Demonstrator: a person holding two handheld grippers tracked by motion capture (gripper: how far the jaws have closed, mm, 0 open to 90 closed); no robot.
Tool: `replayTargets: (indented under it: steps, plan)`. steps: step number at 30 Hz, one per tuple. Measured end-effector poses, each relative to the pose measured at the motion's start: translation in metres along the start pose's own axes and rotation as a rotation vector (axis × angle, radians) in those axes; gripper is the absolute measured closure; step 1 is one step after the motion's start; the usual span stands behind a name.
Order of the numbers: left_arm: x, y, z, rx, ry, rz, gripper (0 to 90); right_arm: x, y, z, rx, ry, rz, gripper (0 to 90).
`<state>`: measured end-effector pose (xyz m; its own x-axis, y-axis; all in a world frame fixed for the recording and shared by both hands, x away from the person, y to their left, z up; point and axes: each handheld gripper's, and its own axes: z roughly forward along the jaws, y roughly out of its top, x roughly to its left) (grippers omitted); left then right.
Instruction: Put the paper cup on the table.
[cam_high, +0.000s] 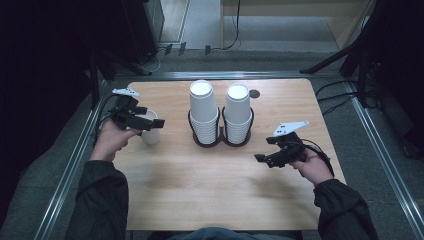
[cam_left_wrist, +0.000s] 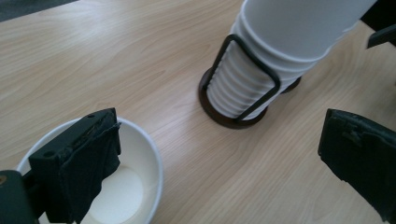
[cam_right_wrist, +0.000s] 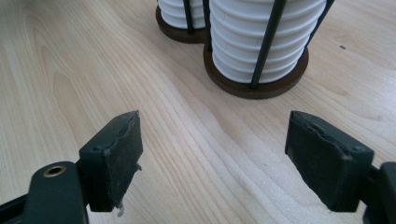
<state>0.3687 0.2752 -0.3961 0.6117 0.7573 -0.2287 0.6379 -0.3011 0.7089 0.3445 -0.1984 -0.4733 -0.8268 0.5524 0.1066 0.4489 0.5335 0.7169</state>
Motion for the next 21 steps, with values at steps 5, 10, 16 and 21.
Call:
replayTargets:
  steps: [5, 10, 16, 21]
  plan:
    - [-0.020, 0.004, 0.002, 0.002, -0.041, 0.026, 5.7, 0.003, 0.000, 0.002, 0.006, 0.004, -0.009, 19.4]
    - [-0.037, 0.003, 0.010, 0.041, -0.050, 0.064, 5.7, 0.009, 0.004, 0.000, -0.012, 0.006, -0.009, 19.4]
    - [-0.052, -0.004, 0.023, 0.071, -0.049, 0.109, 5.7, 0.013, 0.006, 0.001, -0.012, 0.007, -0.013, 19.3]
    - [-0.060, -0.005, 0.032, 0.074, -0.067, 0.121, 5.6, 0.015, 0.006, 0.004, -0.003, 0.015, -0.021, 19.4]
